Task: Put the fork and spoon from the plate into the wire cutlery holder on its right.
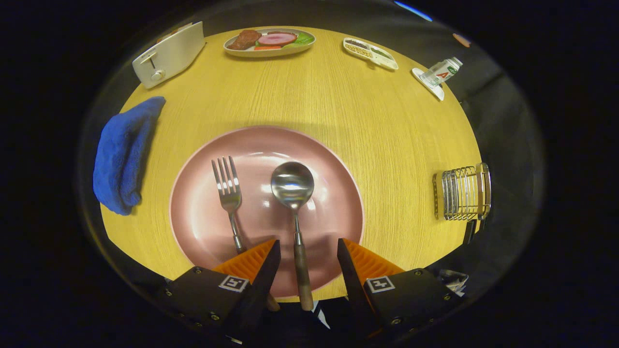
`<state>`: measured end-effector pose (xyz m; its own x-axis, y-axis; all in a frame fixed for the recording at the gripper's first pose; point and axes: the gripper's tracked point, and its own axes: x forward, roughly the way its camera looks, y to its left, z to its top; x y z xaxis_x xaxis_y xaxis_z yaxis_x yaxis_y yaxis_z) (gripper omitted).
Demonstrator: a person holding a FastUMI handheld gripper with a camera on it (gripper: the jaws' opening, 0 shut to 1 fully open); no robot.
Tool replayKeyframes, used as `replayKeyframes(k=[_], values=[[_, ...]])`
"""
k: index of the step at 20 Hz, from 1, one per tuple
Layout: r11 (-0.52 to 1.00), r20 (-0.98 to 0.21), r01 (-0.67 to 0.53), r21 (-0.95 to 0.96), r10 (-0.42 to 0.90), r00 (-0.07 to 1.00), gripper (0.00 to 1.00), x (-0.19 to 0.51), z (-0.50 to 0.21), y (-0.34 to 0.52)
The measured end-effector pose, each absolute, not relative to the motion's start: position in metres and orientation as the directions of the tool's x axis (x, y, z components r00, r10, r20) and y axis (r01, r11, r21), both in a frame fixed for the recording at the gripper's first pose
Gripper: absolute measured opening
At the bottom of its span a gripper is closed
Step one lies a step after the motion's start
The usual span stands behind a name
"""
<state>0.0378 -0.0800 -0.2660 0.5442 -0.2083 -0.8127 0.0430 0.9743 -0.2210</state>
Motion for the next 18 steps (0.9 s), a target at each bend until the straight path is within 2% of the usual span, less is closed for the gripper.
replayKeyframes(k=[3, 4, 8, 10, 13, 14, 17, 18], values=[[0.973, -0.825, 0.018, -0.229, -0.204, 0.527, 0.74, 0.04, -0.272, -0.08], [0.972, -0.827, 0.009, -0.237, -0.206, 0.523, 0.68, 0.04, -0.274, -0.081], [0.97, -0.829, -0.009, -0.243, -0.203, 0.521, 0.65, 0.044, -0.276, -0.08], [0.969, -0.832, -0.019, -0.247, -0.202, 0.517, 0.42, 0.044, -0.276, -0.079], [0.958, -0.838, -0.058, -0.281, -0.216, 0.502, 0.3, 0.044, -0.274, -0.078], [0.956, -0.844, -0.06, -0.288, -0.223, 0.488, 0.1, 0.042, -0.278, -0.079], [0.96, -0.849, -0.057, -0.275, -0.215, 0.483, 0.1, 0.043, -0.276, -0.075], [0.962, -0.849, -0.064, -0.266, -0.202, 0.488, 0.06, 0.042, -0.276, -0.072]])
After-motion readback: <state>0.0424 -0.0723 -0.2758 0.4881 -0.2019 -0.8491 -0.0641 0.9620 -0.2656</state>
